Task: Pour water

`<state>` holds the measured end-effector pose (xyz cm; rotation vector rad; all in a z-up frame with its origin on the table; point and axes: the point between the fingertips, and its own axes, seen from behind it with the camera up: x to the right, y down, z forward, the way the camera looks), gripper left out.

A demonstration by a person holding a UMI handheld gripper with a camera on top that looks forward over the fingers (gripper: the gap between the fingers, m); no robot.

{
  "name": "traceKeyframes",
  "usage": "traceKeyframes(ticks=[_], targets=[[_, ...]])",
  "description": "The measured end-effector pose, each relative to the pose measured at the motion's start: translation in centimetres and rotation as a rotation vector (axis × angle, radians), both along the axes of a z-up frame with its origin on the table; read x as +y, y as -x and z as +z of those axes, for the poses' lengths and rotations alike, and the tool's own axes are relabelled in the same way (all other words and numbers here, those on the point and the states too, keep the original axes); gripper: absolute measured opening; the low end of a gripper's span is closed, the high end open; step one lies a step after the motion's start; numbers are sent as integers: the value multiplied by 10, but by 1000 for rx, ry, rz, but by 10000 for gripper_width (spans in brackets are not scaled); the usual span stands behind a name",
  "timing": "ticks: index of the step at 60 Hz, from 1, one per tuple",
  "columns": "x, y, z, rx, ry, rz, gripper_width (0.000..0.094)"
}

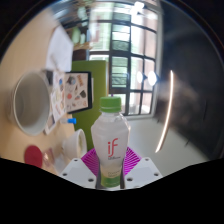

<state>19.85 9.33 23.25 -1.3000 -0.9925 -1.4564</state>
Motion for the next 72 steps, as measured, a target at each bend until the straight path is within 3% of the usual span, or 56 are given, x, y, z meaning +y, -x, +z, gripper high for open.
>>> traceKeyframes(ticks=[2,4,5,8,9,11,15,20,43,55,67,69,72], targets=[[-7,1,-26,281,-46,-7,262],[0,-13,-23,520,3,41,262],[-9,-6,-47,695,-52,40,260],[-12,-3,-70,1116,-57,112,262],[-17,5,-88,1240,-97,150,264],[-13,4,-90,1439,-50,175,262],[-13,-9,-112,1677,-50,179,263],[6,-17,-150,1749,-77,171,260],[7,-7,-176,1617,99,156,269],[6,-11,-176,1629,100,155,275],[-1,-15,-176,1654,85,122,490],[-8,-17,-180,1666,96,90,578],[-19,-15,-176,1672,112,96,786]])
